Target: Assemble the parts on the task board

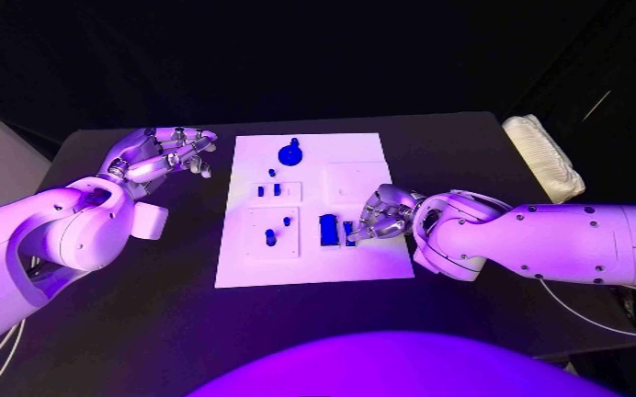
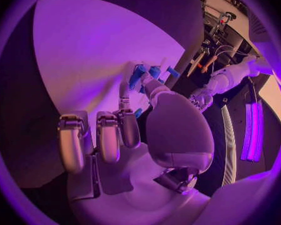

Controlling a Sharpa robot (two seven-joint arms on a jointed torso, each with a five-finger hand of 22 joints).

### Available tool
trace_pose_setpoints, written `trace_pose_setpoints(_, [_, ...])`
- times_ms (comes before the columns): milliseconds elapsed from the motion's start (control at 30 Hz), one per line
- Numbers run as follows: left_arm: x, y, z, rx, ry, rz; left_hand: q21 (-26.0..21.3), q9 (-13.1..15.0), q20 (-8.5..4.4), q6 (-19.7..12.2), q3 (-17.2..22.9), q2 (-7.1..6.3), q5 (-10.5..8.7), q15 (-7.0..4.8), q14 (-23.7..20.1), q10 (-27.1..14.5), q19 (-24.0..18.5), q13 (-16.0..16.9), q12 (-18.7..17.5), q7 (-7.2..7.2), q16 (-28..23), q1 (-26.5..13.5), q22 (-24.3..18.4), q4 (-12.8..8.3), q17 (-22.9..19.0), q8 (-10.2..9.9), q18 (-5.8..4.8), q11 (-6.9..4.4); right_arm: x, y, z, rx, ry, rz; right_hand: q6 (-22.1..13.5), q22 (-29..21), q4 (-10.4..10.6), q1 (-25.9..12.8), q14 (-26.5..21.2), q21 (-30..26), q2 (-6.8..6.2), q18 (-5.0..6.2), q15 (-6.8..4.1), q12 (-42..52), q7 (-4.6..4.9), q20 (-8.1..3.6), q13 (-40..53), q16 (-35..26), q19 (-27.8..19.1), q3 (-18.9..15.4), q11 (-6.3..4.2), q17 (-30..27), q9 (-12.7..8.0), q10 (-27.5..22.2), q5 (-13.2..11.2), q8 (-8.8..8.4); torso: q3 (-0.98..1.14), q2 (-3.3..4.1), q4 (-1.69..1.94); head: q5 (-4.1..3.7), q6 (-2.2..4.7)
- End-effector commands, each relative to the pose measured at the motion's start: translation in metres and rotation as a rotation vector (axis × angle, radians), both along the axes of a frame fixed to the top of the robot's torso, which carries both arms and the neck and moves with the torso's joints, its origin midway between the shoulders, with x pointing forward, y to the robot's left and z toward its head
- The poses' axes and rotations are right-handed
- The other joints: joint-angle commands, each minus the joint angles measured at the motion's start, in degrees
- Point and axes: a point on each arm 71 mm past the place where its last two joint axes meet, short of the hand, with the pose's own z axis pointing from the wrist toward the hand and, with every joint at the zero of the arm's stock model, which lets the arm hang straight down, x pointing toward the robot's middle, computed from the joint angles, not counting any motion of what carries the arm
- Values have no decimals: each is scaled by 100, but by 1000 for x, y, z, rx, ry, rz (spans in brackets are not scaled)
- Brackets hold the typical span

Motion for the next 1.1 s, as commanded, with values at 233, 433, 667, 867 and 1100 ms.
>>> trace_pose_setpoints(233, [-1,-1,1,-10,-4,-12,-19,7,-7,40,10,62,28,18,-7,32,39,-8,-12,-4,-18,0,-5,26,7,6,78,11,1,5,-3,-47,-10,29,-9,1510,13,110,598,13,62,-39,-27,-40,-7,-9,1205,24,600,-62,-7,1509,-12,367,-18,-28,3,8,4,17,-22])
trace_pose_setpoints(433, [-1,0,2,-9,-4,-11,-19,7,-7,40,10,62,28,18,-7,32,39,-8,-12,-4,-18,0,-5,26,7,6,78,11,6,3,-6,-70,-38,7,9,1510,38,178,598,13,141,-39,-32,-34,-15,-12,1207,24,600,-64,-14,1509,-22,369,-18,-29,9,6,4,17,-33])
trace_pose_setpoints(667, [-1,0,1,-9,-3,-11,-19,7,-7,40,9,62,28,18,-7,33,40,-9,-12,-4,-19,1,-5,27,8,6,78,11,8,3,-7,-72,-43,13,16,1510,55,180,598,13,159,-39,-33,-25,-15,-13,1210,24,600,-69,-15,1509,-24,372,-18,-29,6,2,0,17,-43])
trace_pose_setpoints(867, [-1,0,1,-8,-3,-10,-21,7,-8,39,7,63,27,18,-7,33,42,-10,-11,-4,-20,3,-6,29,9,6,77,11,7,3,-7,-62,-43,23,18,1510,92,160,598,13,144,-39,-33,-31,-12,-14,1209,24,600,-120,-13,1509,-31,371,-19,-33,7,-1,-4,13,-34])
trace_pose_setpoints(1100, [-1,0,1,-8,-3,-10,-21,7,-8,39,7,63,27,18,-7,33,42,-10,-11,-4,-20,3,-6,29,9,6,77,11,6,4,-4,-23,-65,20,13,1510,160,137,598,13,128,-39,-31,-54,-7,-14,1201,24,600,-212,-9,1509,-41,365,-19,-41,4,-6,2,-3,-24])
